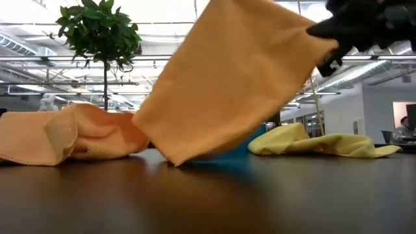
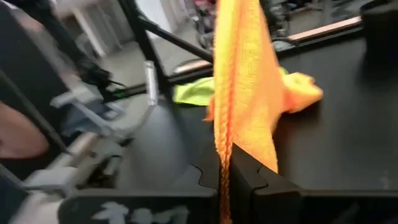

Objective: Fold microfiber towels
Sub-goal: Fold the right orange microfiber towel

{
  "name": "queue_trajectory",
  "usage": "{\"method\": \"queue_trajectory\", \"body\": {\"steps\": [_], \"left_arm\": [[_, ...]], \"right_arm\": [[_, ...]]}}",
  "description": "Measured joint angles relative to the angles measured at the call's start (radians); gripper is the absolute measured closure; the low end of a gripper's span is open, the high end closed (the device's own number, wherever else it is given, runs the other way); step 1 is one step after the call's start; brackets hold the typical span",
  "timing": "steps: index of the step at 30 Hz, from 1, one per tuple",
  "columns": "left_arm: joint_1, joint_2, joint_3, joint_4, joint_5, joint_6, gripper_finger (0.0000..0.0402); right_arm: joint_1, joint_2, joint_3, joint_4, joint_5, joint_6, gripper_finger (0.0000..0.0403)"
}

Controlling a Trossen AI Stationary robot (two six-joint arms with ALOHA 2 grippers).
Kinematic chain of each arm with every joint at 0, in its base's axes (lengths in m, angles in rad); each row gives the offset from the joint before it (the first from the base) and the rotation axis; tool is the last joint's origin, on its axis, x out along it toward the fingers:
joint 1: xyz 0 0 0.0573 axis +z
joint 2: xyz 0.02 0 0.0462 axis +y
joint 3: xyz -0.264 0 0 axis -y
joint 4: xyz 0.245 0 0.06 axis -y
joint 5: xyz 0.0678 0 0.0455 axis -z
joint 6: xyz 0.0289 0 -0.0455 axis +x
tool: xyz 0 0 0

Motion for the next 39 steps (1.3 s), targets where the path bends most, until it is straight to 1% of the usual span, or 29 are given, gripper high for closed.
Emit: {"method": "queue_trajectory", "body": {"steps": [3, 6, 12, 15, 19, 21, 24, 26, 28, 31, 34, 36, 39], "left_arm": [[-0.042, -0.012, 0.000, -0.021, -0.082, -0.040, 0.0398], [-0.078, -0.014, 0.000, -0.036, -0.159, -0.085, 0.0397], [-0.150, -0.013, 0.000, -0.072, -0.294, -0.160, 0.0398], [-0.194, -0.012, -0.001, -0.090, -0.386, -0.187, 0.0399], [-0.250, -0.012, -0.001, -0.119, -0.476, -0.236, 0.0399], [-0.268, -0.012, 0.000, -0.123, -0.498, -0.260, 0.0399], [-0.278, -0.013, -0.027, -0.087, -0.505, -0.284, 0.0400], [-0.277, -0.015, -0.069, -0.047, -0.495, -0.296, 0.0400], [-0.278, -0.040, -0.127, 0.021, -0.453, -0.310, 0.0400], [-0.281, -0.093, -0.226, 0.201, -0.359, -0.317, 0.0400], [-0.307, -0.144, -0.321, 0.366, -0.262, -0.329, 0.0401], [-0.333, -0.165, -0.353, 0.462, -0.227, -0.329, 0.0401], [-0.381, -0.185, -0.371, 0.512, -0.227, -0.328, 0.0401]], "right_arm": [[0.000, -0.007, 0.113, -0.171, 0.061, -0.060, 0.0402], [0.002, -0.007, 0.207, -0.271, 0.113, -0.108, 0.0402], [0.003, -0.006, 0.303, -0.298, 0.117, -0.164, 0.0403], [0.016, -0.005, 0.326, -0.311, 0.117, -0.164, 0.0403], [0.063, -0.005, 0.353, -0.315, 0.124, -0.162, 0.0403], [0.096, -0.001, 0.369, -0.327, 0.168, -0.165, 0.0403], [0.138, 0.019, 0.391, -0.341, 0.245, -0.174, 0.0403], [0.158, 0.039, 0.406, -0.342, 0.250, -0.170, 0.0403], [0.176, 0.064, 0.418, -0.344, 0.251, -0.156, 0.0403], [0.203, 0.096, 0.439, -0.356, 0.251, -0.114, 0.0403], [0.233, 0.129, 0.463, -0.358, 0.248, -0.077, 0.0403], [0.254, 0.150, 0.483, -0.362, 0.248, -0.057, 0.0403], [0.280, 0.168, 0.517, -0.358, 0.246, -0.031, 0.0403]]}}
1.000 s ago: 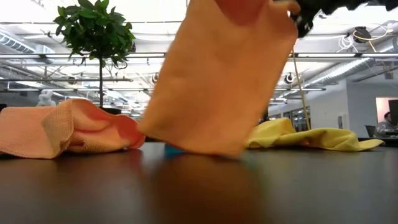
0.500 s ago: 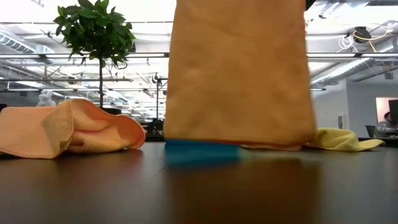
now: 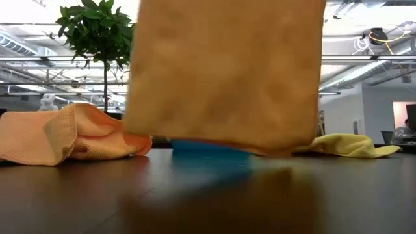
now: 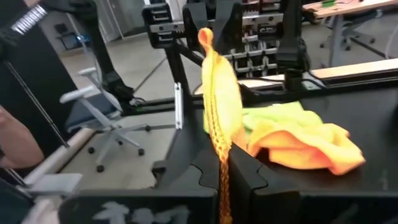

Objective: Fold microfiber towels
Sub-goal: Fold the right orange microfiber towel

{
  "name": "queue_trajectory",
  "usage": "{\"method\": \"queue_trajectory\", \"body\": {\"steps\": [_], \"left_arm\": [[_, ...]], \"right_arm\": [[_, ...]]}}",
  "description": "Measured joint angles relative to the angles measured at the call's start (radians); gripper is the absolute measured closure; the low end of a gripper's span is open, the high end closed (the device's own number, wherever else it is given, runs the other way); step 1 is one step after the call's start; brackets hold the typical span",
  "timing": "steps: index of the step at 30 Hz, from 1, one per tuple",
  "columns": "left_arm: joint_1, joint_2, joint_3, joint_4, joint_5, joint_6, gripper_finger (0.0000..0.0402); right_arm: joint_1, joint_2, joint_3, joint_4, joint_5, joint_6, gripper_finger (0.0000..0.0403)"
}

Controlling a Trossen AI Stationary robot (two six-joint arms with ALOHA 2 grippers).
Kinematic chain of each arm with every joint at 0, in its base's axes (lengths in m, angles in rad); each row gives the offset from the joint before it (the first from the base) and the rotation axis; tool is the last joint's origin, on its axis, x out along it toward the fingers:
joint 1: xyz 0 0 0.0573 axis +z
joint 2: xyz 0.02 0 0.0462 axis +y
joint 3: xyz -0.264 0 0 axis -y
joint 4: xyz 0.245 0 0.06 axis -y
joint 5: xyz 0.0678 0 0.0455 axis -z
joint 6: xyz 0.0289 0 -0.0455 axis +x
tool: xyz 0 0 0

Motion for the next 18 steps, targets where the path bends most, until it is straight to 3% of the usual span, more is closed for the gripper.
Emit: {"method": "queue_trajectory", "body": {"steps": [6, 11, 18], "left_arm": [[-0.032, -0.010, 0.001, 0.009, -0.020, 0.011, 0.0398], [0.044, -0.014, -0.018, -0.163, -0.040, -0.070, 0.0398], [0.213, -0.029, -0.227, -0.090, 0.072, -0.190, 0.0399]], "right_arm": [[0.007, 0.006, 0.040, 0.005, -0.001, 0.030, 0.0403], [-0.087, 0.015, 0.040, -0.120, -0.001, 0.148, 0.0403], [-0.260, 0.060, -0.034, -0.247, -0.033, 0.261, 0.0403]]}}
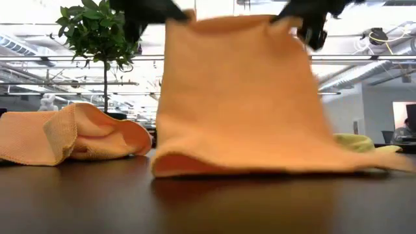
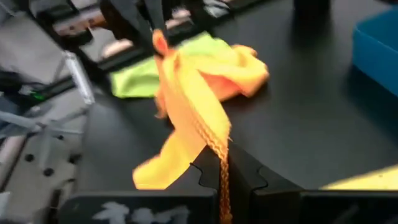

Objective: Fold microfiber towels
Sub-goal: Fold the right orange microfiber towel

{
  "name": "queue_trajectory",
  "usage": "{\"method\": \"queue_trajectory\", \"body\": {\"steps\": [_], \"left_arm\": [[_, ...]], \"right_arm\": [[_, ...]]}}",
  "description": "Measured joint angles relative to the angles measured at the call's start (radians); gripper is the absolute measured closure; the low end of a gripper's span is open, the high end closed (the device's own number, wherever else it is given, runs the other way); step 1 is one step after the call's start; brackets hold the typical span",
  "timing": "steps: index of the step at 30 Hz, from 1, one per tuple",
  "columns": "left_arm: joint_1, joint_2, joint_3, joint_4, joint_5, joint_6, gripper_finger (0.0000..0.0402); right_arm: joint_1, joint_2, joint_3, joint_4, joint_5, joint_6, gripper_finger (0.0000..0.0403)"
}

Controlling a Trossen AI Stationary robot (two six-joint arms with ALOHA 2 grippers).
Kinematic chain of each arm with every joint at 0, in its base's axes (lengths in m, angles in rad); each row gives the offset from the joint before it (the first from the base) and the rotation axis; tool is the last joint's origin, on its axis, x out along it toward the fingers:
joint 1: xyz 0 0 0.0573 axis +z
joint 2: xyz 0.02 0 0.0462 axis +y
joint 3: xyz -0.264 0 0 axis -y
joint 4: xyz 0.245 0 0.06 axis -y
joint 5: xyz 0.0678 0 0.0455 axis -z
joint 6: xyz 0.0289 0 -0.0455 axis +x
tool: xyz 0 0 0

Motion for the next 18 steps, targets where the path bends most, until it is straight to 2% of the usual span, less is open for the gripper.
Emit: {"method": "queue_trajectory", "body": {"steps": [5, 9, 15, 18], "left_arm": [[0.114, -0.004, -0.112, 0.044, 0.010, -0.011, 0.0395], [0.178, -0.006, -0.172, 0.128, 0.105, 0.044, 0.0398], [0.191, -0.005, -0.218, 0.196, 0.149, 0.160, 0.0397], [0.197, -0.006, -0.226, 0.204, 0.150, 0.185, 0.0398]], "right_arm": [[-0.112, 0.003, -0.084, 0.026, -0.025, -0.040, 0.0403], [-0.167, 0.002, -0.126, 0.033, -0.037, -0.087, 0.0403], [-0.180, 0.002, -0.194, 0.161, -0.122, -0.155, 0.0403], [-0.182, 0.002, -0.223, 0.212, -0.123, -0.187, 0.0403]]}}
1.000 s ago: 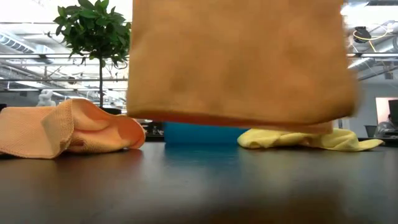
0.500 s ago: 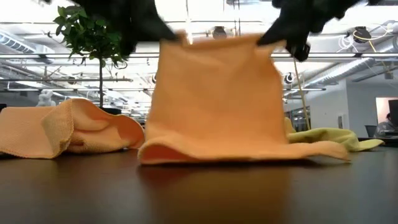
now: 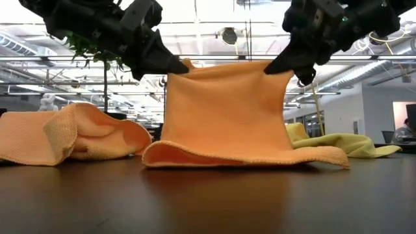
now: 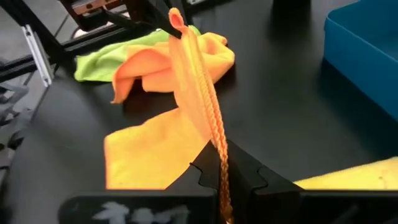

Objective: Fold microfiber towels
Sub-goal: Fold the right orange microfiber towel

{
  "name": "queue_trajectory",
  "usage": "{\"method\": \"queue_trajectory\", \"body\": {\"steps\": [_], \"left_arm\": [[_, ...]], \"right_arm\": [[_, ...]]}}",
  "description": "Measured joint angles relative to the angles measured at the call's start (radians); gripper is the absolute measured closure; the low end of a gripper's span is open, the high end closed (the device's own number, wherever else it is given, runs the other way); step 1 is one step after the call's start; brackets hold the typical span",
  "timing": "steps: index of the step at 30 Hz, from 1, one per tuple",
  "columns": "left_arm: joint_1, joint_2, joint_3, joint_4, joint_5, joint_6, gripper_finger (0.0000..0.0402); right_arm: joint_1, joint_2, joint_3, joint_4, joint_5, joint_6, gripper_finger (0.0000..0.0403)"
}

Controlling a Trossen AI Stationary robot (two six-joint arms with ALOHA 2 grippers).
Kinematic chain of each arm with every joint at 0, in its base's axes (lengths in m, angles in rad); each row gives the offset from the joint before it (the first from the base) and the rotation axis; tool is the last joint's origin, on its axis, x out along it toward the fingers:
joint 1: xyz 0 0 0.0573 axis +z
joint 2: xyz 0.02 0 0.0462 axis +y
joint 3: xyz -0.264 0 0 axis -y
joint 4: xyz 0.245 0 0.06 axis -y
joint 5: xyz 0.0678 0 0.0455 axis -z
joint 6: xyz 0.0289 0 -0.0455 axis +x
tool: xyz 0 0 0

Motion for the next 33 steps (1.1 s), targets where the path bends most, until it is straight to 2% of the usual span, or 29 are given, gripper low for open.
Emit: {"method": "queue_trajectory", "body": {"steps": [6, 11, 21, 24, 33], "left_arm": [[0.011, 0.000, -0.041, 0.083, 0.014, 0.051, 0.0395], [-0.016, 0.000, -0.084, 0.150, 0.033, 0.066, 0.0397], [-0.121, 0.004, -0.106, 0.163, 0.031, 0.142, 0.0397], [-0.144, 0.034, -0.106, 0.163, 0.039, 0.152, 0.0398], [-0.195, 0.205, -0.093, 0.294, 0.113, 0.148, 0.0398]], "right_arm": [[-0.028, 0.004, -0.047, 0.058, -0.001, -0.053, 0.0403], [0.023, 0.025, -0.094, 0.195, -0.001, -0.100, 0.0403], [0.107, 0.145, -0.099, 0.286, -0.023, -0.142, 0.0403], [0.123, 0.190, -0.100, 0.342, -0.074, -0.155, 0.0403], [0.168, 0.269, -0.102, 0.379, -0.113, -0.119, 0.0403]]}}
